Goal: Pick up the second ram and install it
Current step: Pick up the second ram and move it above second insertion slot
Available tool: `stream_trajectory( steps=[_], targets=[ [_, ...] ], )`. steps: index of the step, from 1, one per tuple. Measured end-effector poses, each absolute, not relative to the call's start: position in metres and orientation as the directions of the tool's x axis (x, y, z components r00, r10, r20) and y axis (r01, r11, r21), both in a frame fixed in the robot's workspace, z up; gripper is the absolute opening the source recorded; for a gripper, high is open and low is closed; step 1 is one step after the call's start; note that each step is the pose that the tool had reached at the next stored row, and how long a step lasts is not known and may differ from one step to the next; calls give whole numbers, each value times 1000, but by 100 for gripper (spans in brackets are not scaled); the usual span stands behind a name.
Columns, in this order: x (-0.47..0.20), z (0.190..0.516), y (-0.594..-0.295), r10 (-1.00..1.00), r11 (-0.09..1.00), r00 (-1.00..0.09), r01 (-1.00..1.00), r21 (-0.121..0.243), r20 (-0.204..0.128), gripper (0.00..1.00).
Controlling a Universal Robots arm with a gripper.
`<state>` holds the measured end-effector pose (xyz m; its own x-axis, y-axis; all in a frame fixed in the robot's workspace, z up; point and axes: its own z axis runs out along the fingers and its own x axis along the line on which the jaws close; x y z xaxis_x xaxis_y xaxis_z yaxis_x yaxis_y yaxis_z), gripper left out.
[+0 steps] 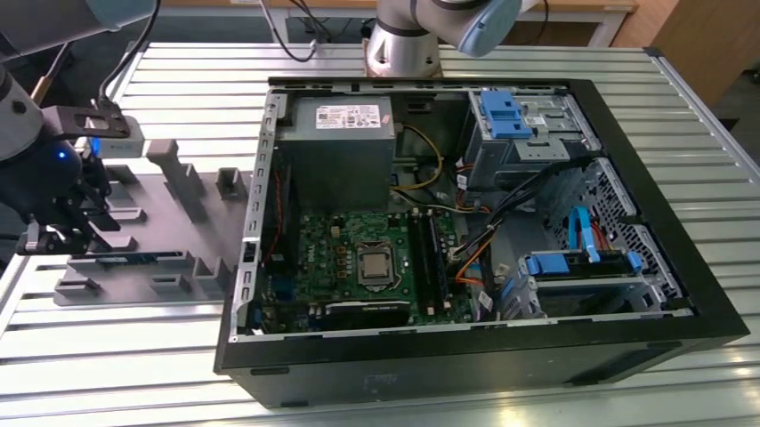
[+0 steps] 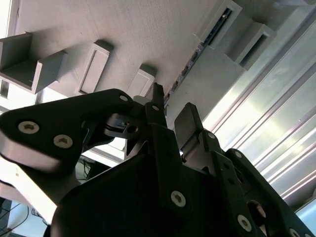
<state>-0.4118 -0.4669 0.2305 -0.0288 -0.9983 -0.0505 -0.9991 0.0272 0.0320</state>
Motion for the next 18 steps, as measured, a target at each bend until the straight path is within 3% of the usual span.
stream_trajectory(
  steps=[18],
  targets=[
    [-412, 217, -471, -998, 27, -29, -999, 32, -51, 37]
  ],
)
